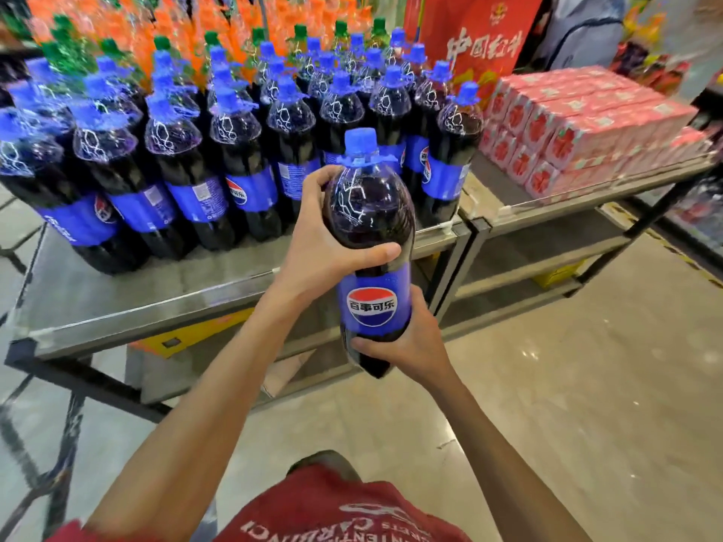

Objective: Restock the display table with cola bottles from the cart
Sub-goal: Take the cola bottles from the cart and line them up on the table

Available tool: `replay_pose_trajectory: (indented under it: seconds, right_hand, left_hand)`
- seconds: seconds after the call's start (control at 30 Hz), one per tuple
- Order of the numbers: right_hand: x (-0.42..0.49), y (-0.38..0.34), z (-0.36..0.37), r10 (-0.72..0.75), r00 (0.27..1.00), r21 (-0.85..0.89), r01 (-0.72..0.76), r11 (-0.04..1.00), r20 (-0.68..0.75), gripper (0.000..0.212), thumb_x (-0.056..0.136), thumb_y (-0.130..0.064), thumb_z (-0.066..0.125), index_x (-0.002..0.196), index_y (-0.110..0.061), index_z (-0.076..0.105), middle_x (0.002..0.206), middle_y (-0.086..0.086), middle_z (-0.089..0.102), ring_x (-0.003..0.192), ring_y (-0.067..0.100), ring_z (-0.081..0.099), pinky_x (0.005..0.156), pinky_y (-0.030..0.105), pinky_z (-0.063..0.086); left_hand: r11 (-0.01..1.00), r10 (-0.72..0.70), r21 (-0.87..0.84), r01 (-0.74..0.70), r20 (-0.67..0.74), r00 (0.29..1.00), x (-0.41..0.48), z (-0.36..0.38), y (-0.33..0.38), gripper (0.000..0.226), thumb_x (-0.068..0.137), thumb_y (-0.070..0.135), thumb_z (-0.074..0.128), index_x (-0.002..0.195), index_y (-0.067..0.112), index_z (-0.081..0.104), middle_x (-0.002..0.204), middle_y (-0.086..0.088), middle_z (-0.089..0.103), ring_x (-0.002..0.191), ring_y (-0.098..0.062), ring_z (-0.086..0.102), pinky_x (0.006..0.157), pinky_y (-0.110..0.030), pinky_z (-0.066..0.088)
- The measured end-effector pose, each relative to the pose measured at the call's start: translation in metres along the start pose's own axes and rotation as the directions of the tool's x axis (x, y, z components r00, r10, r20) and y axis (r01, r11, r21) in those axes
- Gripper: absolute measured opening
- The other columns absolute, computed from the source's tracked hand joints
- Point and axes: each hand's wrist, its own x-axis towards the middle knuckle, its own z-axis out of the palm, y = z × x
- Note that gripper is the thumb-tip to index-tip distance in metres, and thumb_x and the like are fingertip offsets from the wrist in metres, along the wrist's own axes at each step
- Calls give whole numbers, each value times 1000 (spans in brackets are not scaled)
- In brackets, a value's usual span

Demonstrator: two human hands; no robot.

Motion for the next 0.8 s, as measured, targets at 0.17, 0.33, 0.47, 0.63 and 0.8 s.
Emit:
replay_pose_trajectory:
  seconds: [0.17, 0.33, 0.47, 0.63, 0.8]
  right_hand:
    - [40, 5, -8, -10, 1000, 7, 10, 1000, -4, 93, 52, -26, 102, 128, -25, 48, 113, -17, 67, 102, -2, 65, 83, 17, 55]
    - [81, 8, -13, -9, 1000, 31, 9, 999, -13, 93, 55, -25, 101, 131, -25, 47, 118, -14, 67, 105, 0, 66, 83, 16, 55]
    - [122, 11, -16, -23, 998, 22, 25, 999, -58, 89, 53, -23, 102, 124, -32, 48, 115, -15, 68, 105, 2, 67, 86, 20, 56]
    - [176, 16, -20, -24, 995, 11, 26, 1000, -97, 95, 52, -19, 102, 131, -21, 48, 118, -14, 67, 105, -2, 66, 85, 15, 53]
    - [224, 28, -19, -22, 990, -10, 21, 1000, -137, 101, 48, -33, 101, 132, -24, 46, 120, -14, 66, 107, 2, 66, 91, 32, 57]
  left_hand:
    - [1000, 7, 22, -8, 7, 1000, 32, 6, -7, 103, 50, 30, 95, 135, 22, 37, 131, 0, 56, 119, -7, 60, 105, -27, 47]
    - [998, 22, 66, -25, 37, 999, 71, 12, -17, 103, 53, 20, 96, 137, 18, 35, 124, 11, 56, 114, 1, 60, 101, -19, 45]
    - [996, 26, 89, -30, 51, 998, 111, 12, -30, 105, 50, 37, 98, 135, 27, 38, 128, 4, 59, 120, -14, 61, 107, -45, 48]
    - [995, 23, 90, -32, 98, 995, 166, 13, -50, 105, 51, 37, 99, 134, 30, 36, 129, 7, 59, 122, -12, 61, 107, -45, 48]
    - [991, 41, 120, -58, 145, 989, 211, 17, -74, 106, 53, 29, 100, 136, 24, 34, 129, 4, 59, 122, -8, 59, 109, -41, 46]
